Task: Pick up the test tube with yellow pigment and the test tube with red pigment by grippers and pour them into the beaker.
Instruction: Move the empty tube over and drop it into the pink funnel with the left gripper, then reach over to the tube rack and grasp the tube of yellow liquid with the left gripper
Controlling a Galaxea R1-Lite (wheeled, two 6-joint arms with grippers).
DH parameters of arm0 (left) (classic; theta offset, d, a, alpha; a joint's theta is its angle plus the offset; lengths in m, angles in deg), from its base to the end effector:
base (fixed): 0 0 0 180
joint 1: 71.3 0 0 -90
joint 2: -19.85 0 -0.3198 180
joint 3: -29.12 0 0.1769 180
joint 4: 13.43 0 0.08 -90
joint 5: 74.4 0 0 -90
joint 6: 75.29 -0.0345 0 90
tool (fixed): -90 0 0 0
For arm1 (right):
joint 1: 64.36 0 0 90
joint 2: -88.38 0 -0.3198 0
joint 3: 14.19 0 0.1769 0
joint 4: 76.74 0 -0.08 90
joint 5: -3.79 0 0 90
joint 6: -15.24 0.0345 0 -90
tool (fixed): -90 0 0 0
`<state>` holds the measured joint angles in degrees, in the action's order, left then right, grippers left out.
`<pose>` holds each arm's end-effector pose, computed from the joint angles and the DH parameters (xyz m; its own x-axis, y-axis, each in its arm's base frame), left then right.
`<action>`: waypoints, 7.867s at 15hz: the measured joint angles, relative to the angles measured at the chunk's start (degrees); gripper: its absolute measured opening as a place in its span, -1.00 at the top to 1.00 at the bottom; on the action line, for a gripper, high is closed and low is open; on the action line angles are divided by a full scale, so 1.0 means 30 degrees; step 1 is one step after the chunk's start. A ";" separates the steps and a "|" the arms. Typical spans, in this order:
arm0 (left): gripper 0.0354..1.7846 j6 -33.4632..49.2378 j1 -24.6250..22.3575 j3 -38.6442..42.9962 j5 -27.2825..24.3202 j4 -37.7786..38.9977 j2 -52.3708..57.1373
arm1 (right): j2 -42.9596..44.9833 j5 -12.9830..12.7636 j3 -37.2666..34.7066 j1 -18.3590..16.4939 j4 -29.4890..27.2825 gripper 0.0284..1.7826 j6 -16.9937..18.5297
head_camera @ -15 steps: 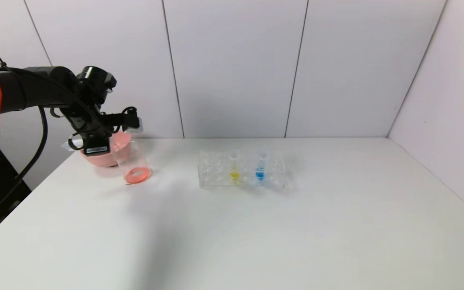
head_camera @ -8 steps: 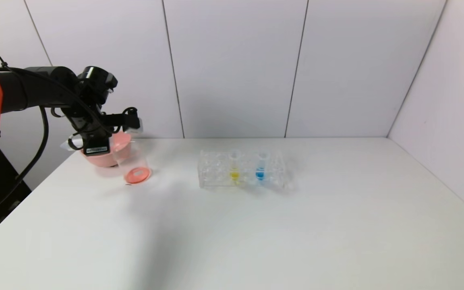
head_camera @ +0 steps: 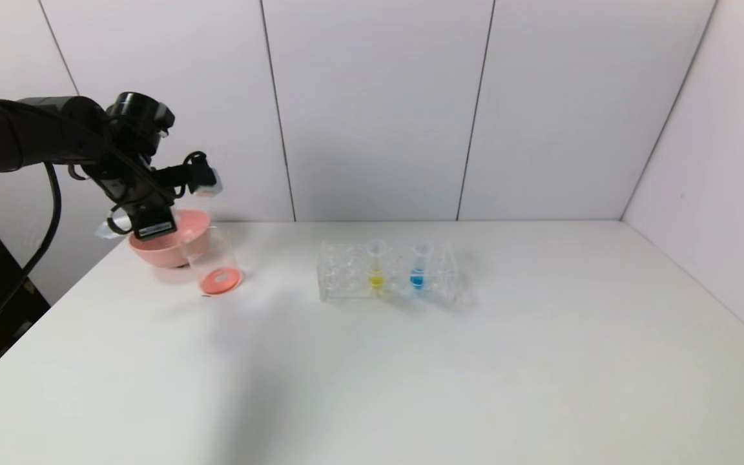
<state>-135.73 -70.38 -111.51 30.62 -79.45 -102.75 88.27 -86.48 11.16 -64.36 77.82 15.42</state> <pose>0.4164 0.0023 0.2400 0.6505 0.2487 -0.7176 0.5683 0.4674 0.6771 -0.0453 -0.0002 0.0756 1.0000 -0.0047 -0.0035 0.0047 1.0000 0.0031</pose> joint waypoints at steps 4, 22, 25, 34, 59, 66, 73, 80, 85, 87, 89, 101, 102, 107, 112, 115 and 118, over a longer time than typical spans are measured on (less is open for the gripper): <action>0.44 0.5018 -0.0240 0.0000 -0.1820 0.3316 0.1028 | 0.0000 0.0008 0.0000 0.0000 0.0000 0.91 0.0000; 0.44 2.1065 -0.2844 0.5356 -0.1690 1.5697 0.1865 | 0.0000 0.0000 0.0000 0.0000 0.0000 0.91 0.0000; 0.44 2.1256 -0.3304 0.6920 -0.2548 1.9854 0.0618 | 0.0000 0.0008 0.0000 0.0000 0.0000 0.91 0.0000; 0.44 2.1240 -0.3300 0.6607 -0.2840 2.0549 -0.2373 | 0.0000 0.0000 -0.0008 0.0000 0.0008 0.91 0.0000; -0.37 2.1626 -0.3714 0.5880 -0.4173 2.0431 -0.3950 | 0.0000 0.0000 0.0000 0.0000 0.0000 0.91 -0.0008; -1.00 2.1809 -0.3369 0.7225 -0.5104 2.0663 -0.1800 | 0.0000 0.0008 0.0000 0.0000 0.0000 0.91 0.0000; -0.99 2.1927 -0.1971 1.2028 -0.5287 2.1764 0.4169 | 0.0000 0.0000 0.0000 0.0000 0.0000 0.91 -0.0008; -0.99 2.1797 0.1609 1.8717 -0.5242 2.4779 0.9501 | 0.0000 0.0000 0.0000 0.0000 0.0000 0.91 0.0000; -0.99 2.1273 0.4458 2.2687 -0.5014 2.5486 1.3085 | 0.0000 0.0000 0.0000 0.0000 0.0000 0.91 0.0000; -0.99 2.0744 0.5368 2.4064 -0.4953 2.5495 1.4259 | 0.0004 0.0008 0.0000 0.0000 0.0000 0.91 0.0000; -0.99 2.0529 0.6095 2.5287 -0.4945 2.5503 1.5161 | 0.0000 0.0000 0.0000 0.0008 0.0008 0.91 -0.0016; -0.99 2.0110 1.0126 2.7108 -0.2857 3.3349 0.9492 | 0.0000 0.0000 0.0000 0.0000 0.0000 0.91 0.0000; -0.99 2.0114 1.0423 2.7014 -0.2353 3.5052 0.8326 | 0.0000 0.0000 0.0000 0.0000 0.0000 0.91 0.0000; -0.99 2.0192 1.1744 2.4848 -0.1276 3.9055 0.4031 | 0.0000 0.0008 0.0000 0.0000 0.0000 0.91 -0.0008; -0.99 2.0322 1.2203 2.2520 -0.1122 3.9026 0.1357 | 0.0004 0.0000 0.0000 0.0000 0.0000 0.91 0.0000; -0.99 2.0322 1.2304 2.1390 -0.0049 3.9075 0.0053 | 0.0000 0.0000 0.0000 0.0000 0.0000 0.91 0.0000; -0.99 2.0318 1.2495 2.0370 0.0634 3.9095 -0.1223 | 0.0000 0.0008 0.0000 0.0008 0.0000 0.91 0.0000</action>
<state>-74.78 -32.89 -50.40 32.52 37.84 -106.42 88.27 -86.46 11.16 -64.33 77.82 15.42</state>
